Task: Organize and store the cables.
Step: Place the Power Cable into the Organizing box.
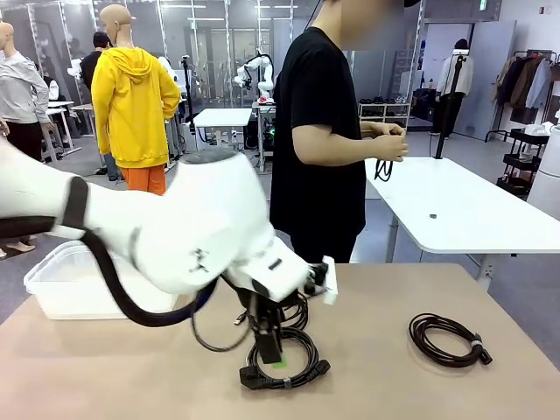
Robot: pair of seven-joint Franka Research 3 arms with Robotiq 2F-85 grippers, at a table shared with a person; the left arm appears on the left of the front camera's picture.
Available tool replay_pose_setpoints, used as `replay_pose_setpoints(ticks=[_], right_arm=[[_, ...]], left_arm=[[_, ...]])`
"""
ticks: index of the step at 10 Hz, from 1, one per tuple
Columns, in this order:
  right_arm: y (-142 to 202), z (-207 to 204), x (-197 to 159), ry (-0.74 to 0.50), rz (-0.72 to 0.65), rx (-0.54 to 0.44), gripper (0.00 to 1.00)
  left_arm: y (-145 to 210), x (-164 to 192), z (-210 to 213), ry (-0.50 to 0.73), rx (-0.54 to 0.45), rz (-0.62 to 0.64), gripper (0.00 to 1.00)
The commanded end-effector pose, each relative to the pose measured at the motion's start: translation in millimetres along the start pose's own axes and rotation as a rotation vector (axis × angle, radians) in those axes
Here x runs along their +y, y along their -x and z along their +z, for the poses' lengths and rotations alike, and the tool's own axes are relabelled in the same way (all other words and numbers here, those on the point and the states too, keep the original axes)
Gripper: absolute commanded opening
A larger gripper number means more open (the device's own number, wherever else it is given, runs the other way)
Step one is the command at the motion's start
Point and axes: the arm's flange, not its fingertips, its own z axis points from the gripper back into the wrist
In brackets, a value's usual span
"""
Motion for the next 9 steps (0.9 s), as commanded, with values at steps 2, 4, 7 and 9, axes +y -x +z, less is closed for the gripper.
replay_pose_setpoints(ticks=[2, 4, 7, 9], right_arm=[[-3.6, -0.9, -0.1, 0.004, -0.007, -0.007, 1.00], [-3.6, -0.9, -0.1, 0.004, -0.007, -0.007, 1.00], [-3.6, -0.9, -0.1, 0.004, -0.007, -0.007, 1.00], [-3.6, -0.9, -0.1, 0.004, -0.007, -0.007, 1.00]], left_arm=[[-28.0, 12.0, -25.7, 0.002, 0.097, 0.058, 1.00], [-36.2, 21.8, -48.7, 0.021, 0.151, 0.079, 1.00], [-29.6, 31.7, -81.7, 0.084, 0.176, 0.130, 1.00], [-22.9, 32.4, -98.6, 0.109, 0.190, 0.133, 1.00]])
